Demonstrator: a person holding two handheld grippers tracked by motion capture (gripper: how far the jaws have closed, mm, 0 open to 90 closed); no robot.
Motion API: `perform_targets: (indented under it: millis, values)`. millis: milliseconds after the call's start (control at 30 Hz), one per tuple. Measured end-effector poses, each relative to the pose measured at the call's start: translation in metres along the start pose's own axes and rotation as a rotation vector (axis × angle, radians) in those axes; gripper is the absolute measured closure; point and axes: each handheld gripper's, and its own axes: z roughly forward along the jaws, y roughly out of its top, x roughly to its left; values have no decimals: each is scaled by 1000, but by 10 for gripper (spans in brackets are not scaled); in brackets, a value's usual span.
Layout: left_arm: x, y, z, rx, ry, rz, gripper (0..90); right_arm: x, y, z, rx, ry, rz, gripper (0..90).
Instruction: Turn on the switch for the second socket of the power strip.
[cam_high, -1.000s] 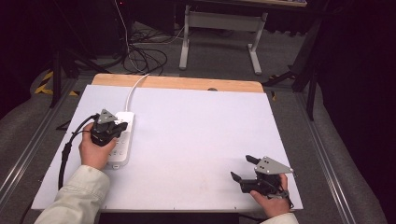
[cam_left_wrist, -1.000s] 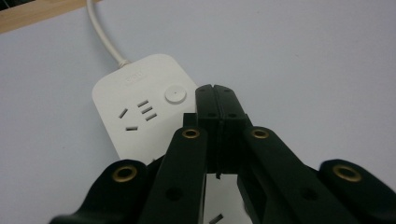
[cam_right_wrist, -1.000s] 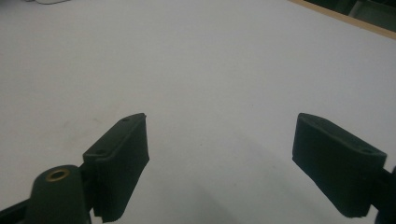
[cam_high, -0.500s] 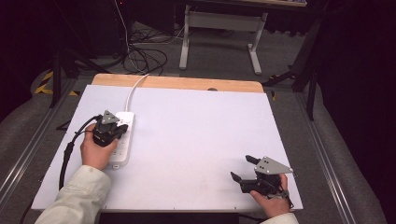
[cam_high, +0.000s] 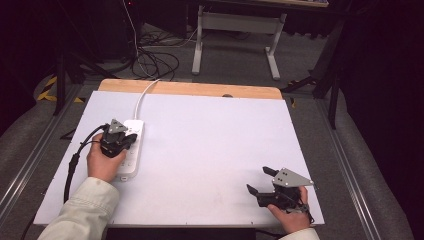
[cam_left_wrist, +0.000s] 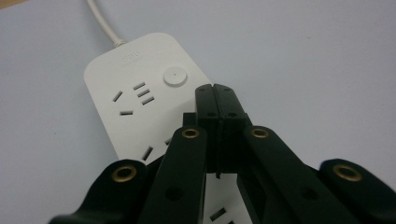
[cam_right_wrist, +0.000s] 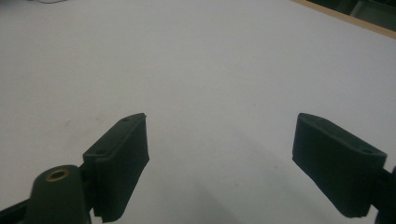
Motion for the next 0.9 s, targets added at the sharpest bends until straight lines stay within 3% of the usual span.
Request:
perform_targets:
  millis: [167, 300, 500, 567, 900]
  values:
    - [-4, -1, 1, -4, 13, 11, 899, 0, 0, 0, 2, -1, 2, 188]
    - [-2, -3, 1, -15, 4, -10, 900, 0, 0, 0, 5, 0, 3, 188]
    - [-5, -3, 2, -13, 28, 14, 900, 0, 0, 1, 5, 0, 5, 189]
    - [-3, -4, 2, -14, 3, -25, 900, 0, 0, 1, 8, -1, 4, 189]
    - [0, -4, 3, -7, -18, -52, 900, 0, -1, 1, 11, -1, 3, 189]
